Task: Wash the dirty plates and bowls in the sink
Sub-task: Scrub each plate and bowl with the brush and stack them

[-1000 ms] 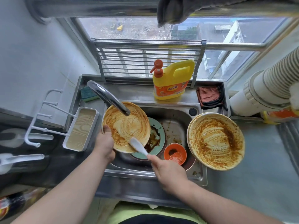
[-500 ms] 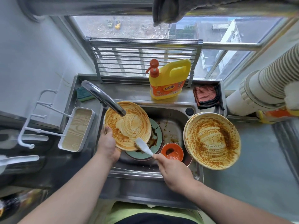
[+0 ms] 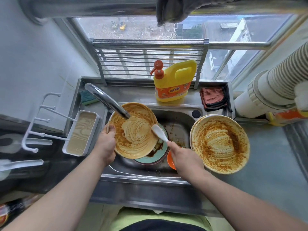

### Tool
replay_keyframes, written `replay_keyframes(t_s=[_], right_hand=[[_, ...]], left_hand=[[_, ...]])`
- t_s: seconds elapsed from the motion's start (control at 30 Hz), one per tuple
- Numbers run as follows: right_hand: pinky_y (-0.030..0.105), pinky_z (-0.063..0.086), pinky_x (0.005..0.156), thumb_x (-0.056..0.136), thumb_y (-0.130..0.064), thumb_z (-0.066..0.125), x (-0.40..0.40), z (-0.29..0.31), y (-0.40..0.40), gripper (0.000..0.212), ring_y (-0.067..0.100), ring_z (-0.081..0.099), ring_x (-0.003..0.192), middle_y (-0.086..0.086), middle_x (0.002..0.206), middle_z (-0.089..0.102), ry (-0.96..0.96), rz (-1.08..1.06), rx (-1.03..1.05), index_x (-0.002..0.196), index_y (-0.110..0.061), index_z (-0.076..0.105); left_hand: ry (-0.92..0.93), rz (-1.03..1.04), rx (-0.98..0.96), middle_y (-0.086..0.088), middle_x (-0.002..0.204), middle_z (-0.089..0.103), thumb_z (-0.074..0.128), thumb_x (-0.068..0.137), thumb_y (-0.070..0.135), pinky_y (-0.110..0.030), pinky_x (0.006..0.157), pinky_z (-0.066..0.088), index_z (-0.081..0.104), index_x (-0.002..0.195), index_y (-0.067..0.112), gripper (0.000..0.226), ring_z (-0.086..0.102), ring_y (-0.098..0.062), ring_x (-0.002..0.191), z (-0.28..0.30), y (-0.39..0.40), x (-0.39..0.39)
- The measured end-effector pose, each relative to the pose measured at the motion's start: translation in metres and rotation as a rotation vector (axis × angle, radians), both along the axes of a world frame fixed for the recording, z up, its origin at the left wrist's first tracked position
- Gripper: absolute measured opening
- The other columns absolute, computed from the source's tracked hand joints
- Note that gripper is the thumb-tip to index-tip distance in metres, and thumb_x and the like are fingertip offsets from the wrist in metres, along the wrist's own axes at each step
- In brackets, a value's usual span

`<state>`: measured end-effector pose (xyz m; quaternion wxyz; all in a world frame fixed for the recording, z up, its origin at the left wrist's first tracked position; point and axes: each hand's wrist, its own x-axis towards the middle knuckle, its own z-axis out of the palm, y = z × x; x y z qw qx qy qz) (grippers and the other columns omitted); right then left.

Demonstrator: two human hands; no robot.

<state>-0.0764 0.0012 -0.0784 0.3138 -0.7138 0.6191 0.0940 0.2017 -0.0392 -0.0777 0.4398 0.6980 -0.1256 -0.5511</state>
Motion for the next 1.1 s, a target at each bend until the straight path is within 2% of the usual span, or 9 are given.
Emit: replay_keyframes(t_s=[0.13, 0.33, 0.5, 0.57, 0.63, 0.7, 0.77, 0.83, 1.1], right_hand=[[0.038, 0.048, 0.048, 0.115, -0.031, 0.029, 0.012, 0.003, -0.01, 0.039, 0.029, 0.06, 0.066, 0.003, 0.087, 0.067, 0.01, 0.017, -0.023, 0.15, -0.046, 0.024], [0.049, 0.057, 0.071, 0.113, -0.041, 0.03, 0.036, 0.033, 0.047, 0.035, 0.037, 0.065, 0.084, 0.008, 0.098, 0.069, -0.19, 0.202, 0.18, 0.148, -0.049, 0.028], [0.043, 0.046, 0.071, 0.113, -0.045, 0.03, 0.062, 0.04, 0.037, 0.038, 0.04, 0.064, 0.096, 0.012, 0.106, 0.069, -0.276, 0.16, 0.128, 0.15, -0.05, 0.03], [0.043, 0.05, 0.07, 0.113, -0.045, 0.03, 0.067, 0.039, 0.022, 0.036, 0.038, 0.065, 0.091, 0.011, 0.1, 0.07, -0.324, 0.127, 0.109, 0.148, -0.049, 0.032], [0.045, 0.052, 0.069, 0.113, -0.045, 0.029, 0.068, 0.038, 0.009, 0.031, 0.033, 0.065, 0.083, 0.007, 0.089, 0.067, -0.387, 0.072, 0.129, 0.143, -0.048, 0.034], [0.044, 0.052, 0.071, 0.113, -0.046, 0.031, 0.064, 0.037, 0.002, 0.029, 0.027, 0.063, 0.08, 0.002, 0.086, 0.065, -0.462, 0.016, 0.167, 0.141, -0.047, 0.039], [0.044, 0.053, 0.074, 0.112, -0.047, 0.034, 0.059, 0.04, 0.003, 0.028, 0.023, 0.063, 0.08, 0.001, 0.089, 0.066, -0.516, 0.013, 0.218, 0.139, -0.047, 0.042], [0.045, 0.054, 0.075, 0.112, -0.048, 0.034, 0.057, 0.043, 0.006, 0.028, 0.021, 0.063, 0.08, 0.001, 0.09, 0.067, -0.523, 0.038, 0.238, 0.139, -0.049, 0.043], [0.044, 0.055, 0.06, 0.114, -0.039, 0.033, 0.062, 0.029, -0.035, 0.029, 0.021, 0.062, 0.068, 0.0, 0.082, 0.064, -0.351, -0.128, 0.109, 0.142, -0.042, 0.041]], left_hand=[[-0.024, -0.005, 0.031, -0.006, 0.113, 0.075, 0.038, 0.113, 0.04, -0.046, 0.084, 0.058, 0.06, 0.117, 0.031, 0.024, 0.072, -0.027, 0.102, 0.001, 0.004, 0.002], [-0.001, 0.122, 0.054, -0.01, 0.129, 0.069, 0.036, 0.112, 0.045, -0.05, 0.096, 0.055, 0.052, 0.133, 0.028, 0.031, 0.068, -0.031, 0.115, 0.003, 0.011, -0.013], [0.151, 0.0, 0.172, -0.013, 0.133, 0.071, 0.052, 0.068, 0.097, -0.063, 0.098, 0.056, 0.053, 0.144, 0.029, 0.102, 0.07, -0.037, 0.118, -0.004, 0.038, -0.023], [0.165, -0.061, 0.131, -0.015, 0.13, 0.072, 0.067, 0.069, 0.086, -0.059, 0.094, 0.059, 0.055, 0.142, 0.025, 0.096, 0.071, -0.037, 0.117, 0.005, 0.044, -0.026], [0.155, -0.118, 0.056, -0.015, 0.129, 0.072, 0.089, 0.077, 0.048, -0.052, 0.084, 0.062, 0.057, 0.139, 0.027, 0.073, 0.074, -0.034, 0.109, 0.011, 0.044, -0.025], [0.158, -0.171, 0.057, -0.015, 0.124, 0.073, 0.075, 0.088, -0.005, -0.048, 0.079, 0.06, 0.058, 0.136, 0.03, 0.062, 0.075, -0.032, 0.099, 0.005, 0.044, -0.021], [0.138, -0.17, 0.104, -0.019, 0.123, 0.072, 0.052, 0.083, -0.028, -0.053, 0.085, 0.056, 0.057, 0.134, 0.027, 0.075, 0.073, -0.035, 0.096, 0.001, 0.044, -0.017], [0.125, -0.166, 0.112, -0.024, 0.123, 0.07, 0.043, 0.079, -0.032, -0.058, 0.091, 0.052, 0.056, 0.132, 0.023, 0.077, 0.071, -0.038, 0.096, 0.001, 0.043, -0.018], [0.114, -0.262, 0.167, -0.019, 0.121, 0.065, 0.041, 0.081, -0.028, -0.049, 0.065, 0.061, 0.057, 0.134, 0.035, 0.083, 0.065, -0.044, 0.109, 0.003, 0.053, -0.028]])
